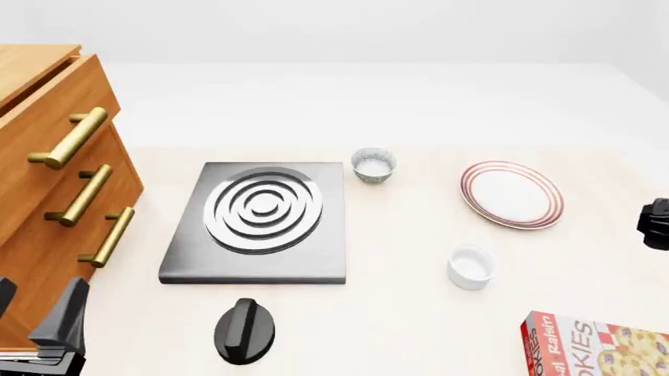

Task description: Pick the akita bowl next to the cookies box and place it on the plate.

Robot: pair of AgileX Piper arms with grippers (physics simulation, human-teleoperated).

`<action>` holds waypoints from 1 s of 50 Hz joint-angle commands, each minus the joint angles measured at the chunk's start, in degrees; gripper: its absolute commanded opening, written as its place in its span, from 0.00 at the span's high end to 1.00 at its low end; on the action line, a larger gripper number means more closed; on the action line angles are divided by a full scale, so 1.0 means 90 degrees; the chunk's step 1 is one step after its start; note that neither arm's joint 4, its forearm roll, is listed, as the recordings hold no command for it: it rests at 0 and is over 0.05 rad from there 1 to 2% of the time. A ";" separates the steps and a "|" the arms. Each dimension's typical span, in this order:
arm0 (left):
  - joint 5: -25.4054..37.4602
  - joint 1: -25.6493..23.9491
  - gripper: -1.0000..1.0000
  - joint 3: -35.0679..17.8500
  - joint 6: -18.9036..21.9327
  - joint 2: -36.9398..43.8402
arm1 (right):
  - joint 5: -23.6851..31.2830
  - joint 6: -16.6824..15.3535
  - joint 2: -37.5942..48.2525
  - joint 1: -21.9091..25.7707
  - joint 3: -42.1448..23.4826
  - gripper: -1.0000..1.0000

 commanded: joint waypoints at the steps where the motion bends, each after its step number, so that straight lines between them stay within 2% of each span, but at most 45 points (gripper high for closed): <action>1: 0.0000 0.0000 0.00 0.0000 0.0000 0.0000 | 0.0072 -0.0115 0.0790 -0.0487 -0.0558 0.00; 7: 0.0000 0.0000 0.00 0.0000 0.0000 0.0000 | 0.0224 -0.0056 0.1255 -0.0802 -0.0981 0.00; 9: 0.0000 0.0000 0.00 0.0000 0.0000 0.0000 | 0.0290 -0.0190 0.1455 -0.1033 -0.1187 0.00; 20: 0.0000 0.0000 0.00 0.0000 0.0000 0.0000 | 0.0556 -0.0326 0.2378 -0.1858 -0.2121 0.00; 24: 0.0000 0.0000 0.00 0.0000 0.0000 0.0000 | 0.0649 -0.0225 0.2485 -0.1948 -0.2338 0.00; 32: 0.0000 0.0000 0.00 0.0000 0.0000 0.0000 | 0.0747 -0.0471 0.3048 -0.2481 -0.2825 0.00; 36: 0.0000 0.0000 0.00 0.0000 0.0000 0.0000 | 0.0793 -0.0463 0.3251 -0.2650 -0.3010 0.00; 39: 0.0000 0.0000 0.00 0.0000 0.0000 0.0000 | 0.0873 -0.0324 0.3433 -0.2770 -0.3208 0.00; 50: 0.0000 0.0000 0.00 0.0000 0.0000 0.0000 | 0.1022 -0.0421 0.4041 -0.3227 -0.3771 0.00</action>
